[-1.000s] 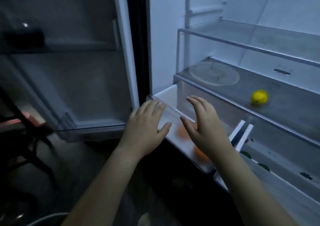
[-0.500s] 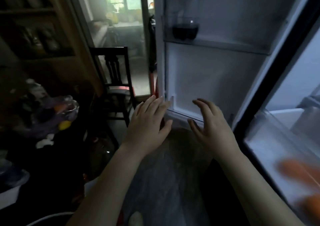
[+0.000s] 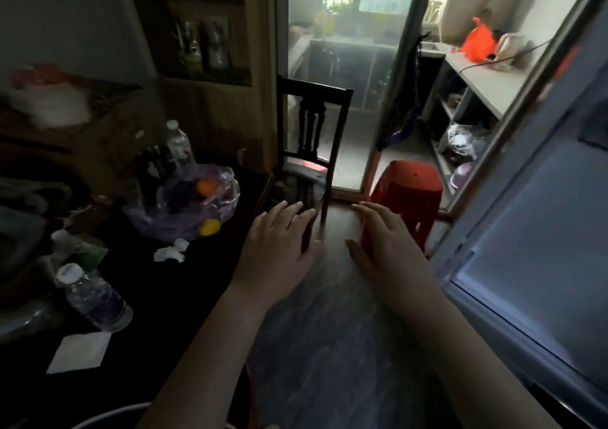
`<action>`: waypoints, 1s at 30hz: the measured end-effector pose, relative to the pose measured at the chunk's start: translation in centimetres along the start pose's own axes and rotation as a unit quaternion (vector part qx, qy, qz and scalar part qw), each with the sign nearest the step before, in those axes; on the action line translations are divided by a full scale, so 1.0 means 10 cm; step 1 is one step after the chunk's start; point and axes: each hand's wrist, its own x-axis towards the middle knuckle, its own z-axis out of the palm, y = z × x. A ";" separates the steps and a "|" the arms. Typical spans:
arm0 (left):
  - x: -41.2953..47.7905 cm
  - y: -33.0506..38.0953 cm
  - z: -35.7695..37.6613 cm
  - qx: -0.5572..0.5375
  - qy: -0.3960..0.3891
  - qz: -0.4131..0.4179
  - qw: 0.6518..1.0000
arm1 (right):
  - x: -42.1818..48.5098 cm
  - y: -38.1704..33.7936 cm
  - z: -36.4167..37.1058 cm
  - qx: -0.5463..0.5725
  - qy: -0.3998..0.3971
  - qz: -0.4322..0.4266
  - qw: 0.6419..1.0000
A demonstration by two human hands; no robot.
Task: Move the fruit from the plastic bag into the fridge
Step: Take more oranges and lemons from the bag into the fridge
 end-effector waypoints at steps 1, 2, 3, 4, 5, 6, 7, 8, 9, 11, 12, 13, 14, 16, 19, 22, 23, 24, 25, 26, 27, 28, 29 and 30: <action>0.08 -0.16 0.02 -0.001 0.001 -0.012 1.000 | 0.18 -0.04 0.10 0.004 -0.007 -0.007 1.000; 0.15 -0.32 0.03 -0.002 0.004 -0.023 1.000 | 0.35 -0.09 0.21 0.007 -0.016 -0.015 1.000; 0.22 -0.49 0.05 -0.003 0.008 -0.035 0.999 | 0.52 -0.13 0.33 0.009 -0.025 -0.023 0.999; 0.29 -0.67 0.06 -0.005 0.010 -0.047 0.999 | 0.69 -0.18 0.45 0.009 -0.033 -0.032 0.999; 0.35 -0.84 0.07 -0.006 0.008 -0.060 0.998 | 0.85 -0.24 0.57 0.011 -0.040 -0.039 0.998; 0.40 -1.02 0.09 -0.004 0.004 -0.073 0.997 | 1.00 -0.29 0.69 0.014 -0.047 -0.045 0.998; 0.44 -1.19 0.11 -0.001 0.001 -0.085 0.996 | 1.14 -0.35 0.81 0.018 -0.056 -0.050 0.997; 0.47 -1.35 0.13 0.003 0.000 -0.096 0.995 | 1.28 -0.40 0.92 0.021 -0.063 -0.058 0.996; 0.50 -1.49 0.15 0.007 -0.001 -0.107 0.994 | 1.41 -0.45 1.04 0.026 -0.069 -0.070 0.995; 0.53 -1.74 0.17 0.014 -0.001 -0.127 0.992 | 1.65 -0.53 1.25 0.041 -0.080 -0.096 0.991; 0.53 -1.86 0.18 0.018 -0.003 -0.137 0.990 | 1.76 -0.56 1.35 0.043 -0.085 -0.109 0.989; 0.54 -1.96 0.19 0.021 -0.005 -0.147 0.989 | 1.87 -0.60 1.44 0.044 -0.091 -0.122 0.987; 0.55 -2.06 0.19 0.024 -0.009 -0.158 0.987 | 1.97 -0.65 1.52 0.047 -0.096 -0.133 0.985; 0.57 -2.25 0.20 0.026 -0.014 -0.180 0.983 | 2.17 -0.73 1.68 0.060 -0.106 -0.150 0.981; 0.63 -2.53 0.26 0.018 -0.024 -0.222 0.975 | 2.47 -0.83 1.95 0.077 -0.126 -0.177 0.973; 0.70 -2.76 0.37 0.022 -0.033 -0.259 0.965 | 2.77 -0.91 2.24 0.098 -0.159 -0.197 0.962; 0.73 -2.81 0.41 0.018 -0.034 -0.272 0.962 | 2.86 -0.92 2.34 0.107 -0.168 -0.205 0.958; 0.76 -2.86 0.44 0.014 -0.036 -0.285 0.958 | 2.96 -0.93 2.43 0.114 -0.179 -0.215 0.953; 0.81 -2.90 0.48 0.011 -0.038 -0.297 0.954 | 3.07 -0.94 2.52 0.120 -0.190 -0.224 0.948; 0.85 -2.94 0.53 0.003 -0.040 -0.313 0.949 | 3.18 -0.94 2.61 0.124 -0.201 -0.234 0.943; 0.90 -2.99 0.58 -0.009 -0.039 -0.330 0.943 | 3.30 -0.93 2.71 0.128 -0.210 -0.241 0.939; 0.94 -3.03 0.64 -0.023 -0.040 -0.349 0.936 | 3.42 -0.92 2.81 0.130 -0.220 -0.246 0.935; 0.99 -3.07 0.69 -0.033 -0.041 -0.364 0.930 | 3.54 -0.91 2.91 0.132 -0.232 -0.247 0.931; 1.02 -3.11 0.75 -0.040 -0.046 -0.375 0.925 | 3.66 -0.90 3.01 0.134 -0.244 -0.248 0.928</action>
